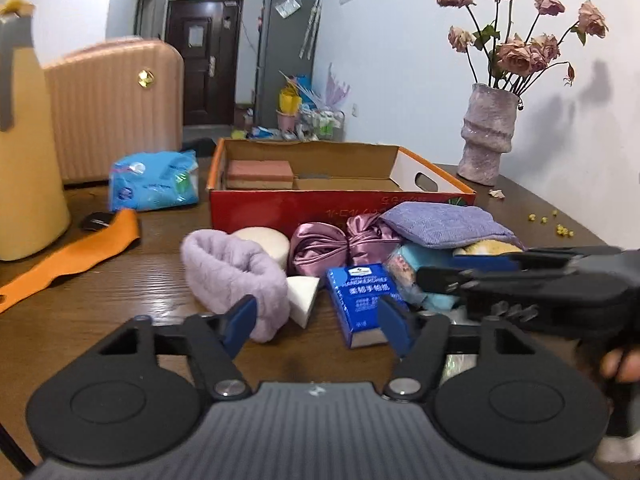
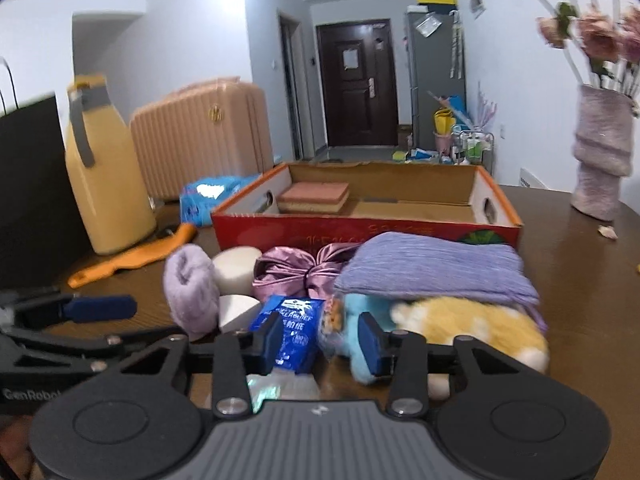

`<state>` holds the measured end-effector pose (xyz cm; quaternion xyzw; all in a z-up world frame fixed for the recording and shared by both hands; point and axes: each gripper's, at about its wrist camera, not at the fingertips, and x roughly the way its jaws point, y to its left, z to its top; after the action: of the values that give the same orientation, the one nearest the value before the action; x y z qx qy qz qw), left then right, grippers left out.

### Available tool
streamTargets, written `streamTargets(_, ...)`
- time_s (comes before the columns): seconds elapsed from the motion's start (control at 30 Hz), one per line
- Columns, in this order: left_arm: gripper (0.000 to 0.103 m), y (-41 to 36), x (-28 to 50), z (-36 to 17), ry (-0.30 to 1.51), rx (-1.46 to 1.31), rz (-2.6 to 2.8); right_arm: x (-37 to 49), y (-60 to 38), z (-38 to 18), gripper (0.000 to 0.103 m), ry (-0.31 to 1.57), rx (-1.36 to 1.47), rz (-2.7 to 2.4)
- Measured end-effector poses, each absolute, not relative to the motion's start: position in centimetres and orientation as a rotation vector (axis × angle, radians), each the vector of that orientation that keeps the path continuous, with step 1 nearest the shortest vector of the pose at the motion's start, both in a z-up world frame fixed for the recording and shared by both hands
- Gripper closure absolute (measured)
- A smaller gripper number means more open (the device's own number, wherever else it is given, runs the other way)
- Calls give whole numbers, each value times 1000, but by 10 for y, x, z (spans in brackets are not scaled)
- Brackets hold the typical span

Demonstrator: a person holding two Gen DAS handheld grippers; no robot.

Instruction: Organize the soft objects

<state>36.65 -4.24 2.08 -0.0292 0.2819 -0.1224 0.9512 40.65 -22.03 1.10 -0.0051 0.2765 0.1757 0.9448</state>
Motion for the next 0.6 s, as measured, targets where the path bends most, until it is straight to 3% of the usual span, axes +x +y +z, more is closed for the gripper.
streamTargets(0.1, 58, -44, 390, 12, 652, -104, -326, 422, -213, 4, 70, 575, -20, 360)
streamTargets(0.3, 59, -53, 414, -4, 674, -10, -235, 438, -207, -10, 82, 590, -52, 340)
streamTargets(0.5, 59, -54, 429, -9, 676, 11, -197, 438, -210, -14, 88, 582, -50, 350)
streamTargets(0.53, 61, -56, 432, -11, 685, 12, -192, 437, -212, -14, 89, 583, -43, 353)
streamTargets(0.6, 74, -60, 434, -17, 691, 25, -174, 437, -217, -13, 89, 582, -21, 361)
